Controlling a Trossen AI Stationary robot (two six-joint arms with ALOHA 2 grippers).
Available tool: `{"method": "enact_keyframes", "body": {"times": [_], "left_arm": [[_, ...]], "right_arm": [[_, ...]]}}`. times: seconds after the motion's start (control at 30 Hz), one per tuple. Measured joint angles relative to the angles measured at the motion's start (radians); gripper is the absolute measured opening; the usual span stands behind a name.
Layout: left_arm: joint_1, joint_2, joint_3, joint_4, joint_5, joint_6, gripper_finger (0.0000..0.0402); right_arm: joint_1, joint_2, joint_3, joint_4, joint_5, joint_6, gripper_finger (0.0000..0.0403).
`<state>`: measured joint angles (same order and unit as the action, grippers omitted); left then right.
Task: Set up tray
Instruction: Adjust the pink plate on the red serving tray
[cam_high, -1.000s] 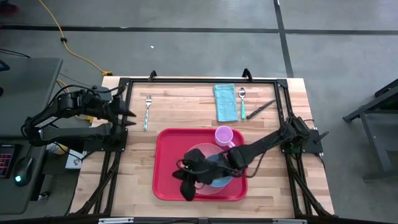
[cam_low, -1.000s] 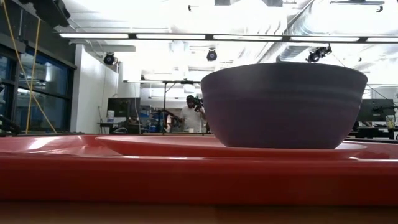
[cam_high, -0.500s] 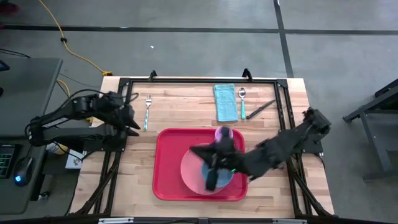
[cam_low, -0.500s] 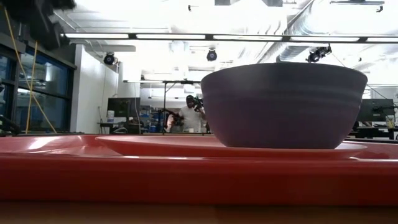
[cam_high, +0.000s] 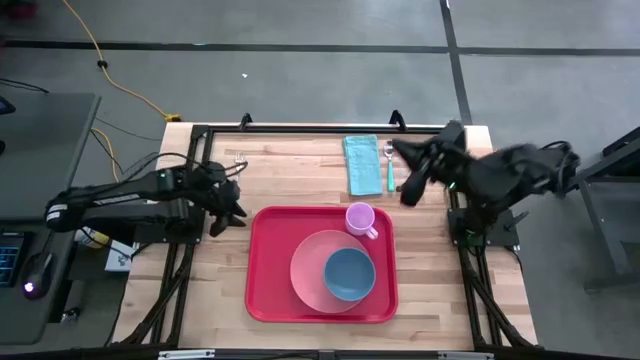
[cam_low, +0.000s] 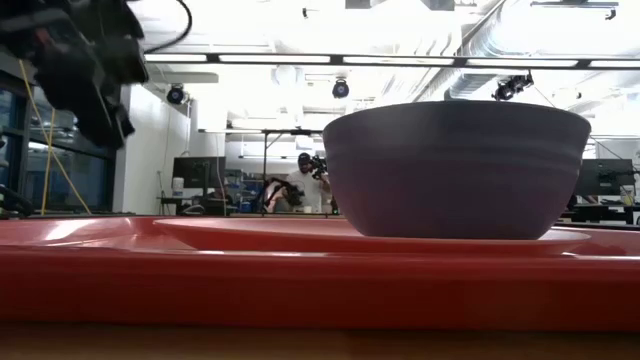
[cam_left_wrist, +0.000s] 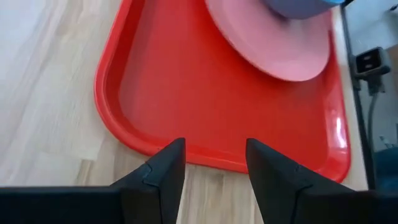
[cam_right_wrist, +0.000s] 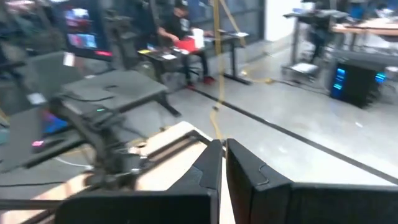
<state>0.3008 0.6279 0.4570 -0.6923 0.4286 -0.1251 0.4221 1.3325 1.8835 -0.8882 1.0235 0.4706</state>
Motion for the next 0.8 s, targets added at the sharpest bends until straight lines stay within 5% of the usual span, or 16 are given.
{"method": "enact_keyframes", "body": {"times": [0.2, 0.33, 0.53, 0.8], "left_arm": [[0.0, 0.1, -0.039, 0.112, 0.004, 0.086, 0.0194], [0.0, 0.173, -0.039, 0.176, 0.037, 0.179, 0.0153], [0.0, 0.278, -0.039, 0.204, 0.054, 0.393, 0.0027], [-0.061, 0.41, -0.039, 0.36, 0.002, 0.515, 0.0011]], "right_arm": [[-0.126, -0.054, 0.0, -0.262, -0.077, 0.132, 0.0], [-0.213, -0.052, 0.0, -0.384, -0.179, 0.178, 0.0], [-0.287, -0.058, 0.0, -0.409, -0.318, 0.101, 0.0], [-0.301, -0.077, 0.0, -0.39, -0.38, 0.013, 0.0]]}}
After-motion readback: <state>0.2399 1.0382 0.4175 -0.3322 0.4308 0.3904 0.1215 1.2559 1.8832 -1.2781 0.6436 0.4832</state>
